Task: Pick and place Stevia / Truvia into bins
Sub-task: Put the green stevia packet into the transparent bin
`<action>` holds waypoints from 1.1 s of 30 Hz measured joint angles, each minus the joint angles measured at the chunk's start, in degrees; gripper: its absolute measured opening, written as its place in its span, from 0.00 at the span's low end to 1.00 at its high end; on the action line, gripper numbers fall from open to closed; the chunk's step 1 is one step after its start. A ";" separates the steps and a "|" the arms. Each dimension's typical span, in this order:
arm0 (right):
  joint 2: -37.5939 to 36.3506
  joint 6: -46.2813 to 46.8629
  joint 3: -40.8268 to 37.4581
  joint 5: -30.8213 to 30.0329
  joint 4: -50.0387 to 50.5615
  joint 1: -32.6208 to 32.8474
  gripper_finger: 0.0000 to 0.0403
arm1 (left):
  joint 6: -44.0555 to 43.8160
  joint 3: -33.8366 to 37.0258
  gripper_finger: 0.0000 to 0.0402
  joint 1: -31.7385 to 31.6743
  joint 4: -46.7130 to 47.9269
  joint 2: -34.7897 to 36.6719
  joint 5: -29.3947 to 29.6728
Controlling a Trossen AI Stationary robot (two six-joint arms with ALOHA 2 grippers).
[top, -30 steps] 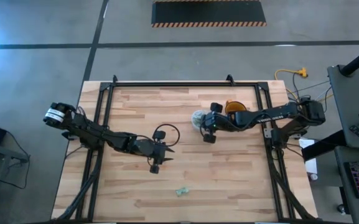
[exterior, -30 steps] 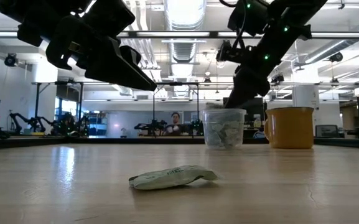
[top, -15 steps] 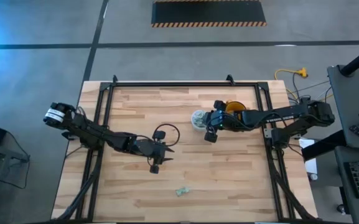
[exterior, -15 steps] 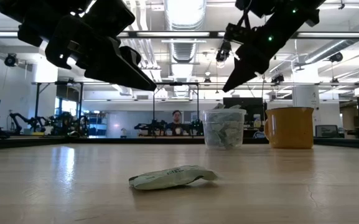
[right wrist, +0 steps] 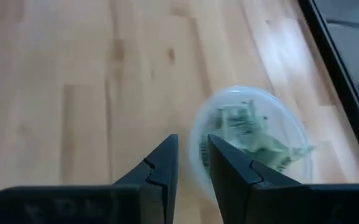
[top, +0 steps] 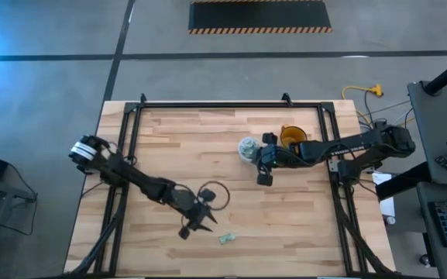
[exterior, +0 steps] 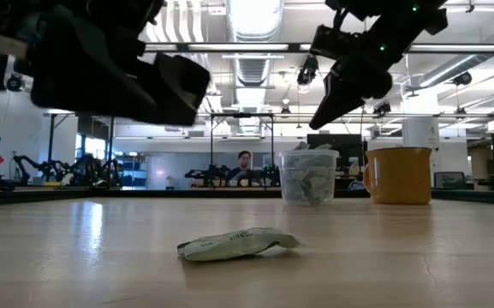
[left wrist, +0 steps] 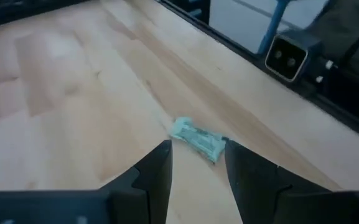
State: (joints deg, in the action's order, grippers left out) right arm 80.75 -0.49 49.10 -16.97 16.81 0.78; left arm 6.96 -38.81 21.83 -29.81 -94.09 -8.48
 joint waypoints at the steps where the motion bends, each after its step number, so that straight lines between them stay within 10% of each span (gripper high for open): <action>1: 0.00 -0.20 0.00 0.19 0.11 0.62 0.19 | 0.82 -0.77 0.33 0.35 -0.48 -1.59 0.03; 16: -2.50 -0.69 1.44 0.52 5.62 8.79 0.18 | 0.96 -12.53 0.33 0.75 -1.15 -19.75 -4.03; 33: -5.31 1.39 1.36 0.40 6.84 10.72 0.16 | 0.93 -13.40 0.33 0.67 1.86 -20.10 -7.58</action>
State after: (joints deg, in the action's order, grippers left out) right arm 75.44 0.91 50.46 -16.58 23.65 11.51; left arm 7.89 -52.21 22.50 -27.95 -114.19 -16.05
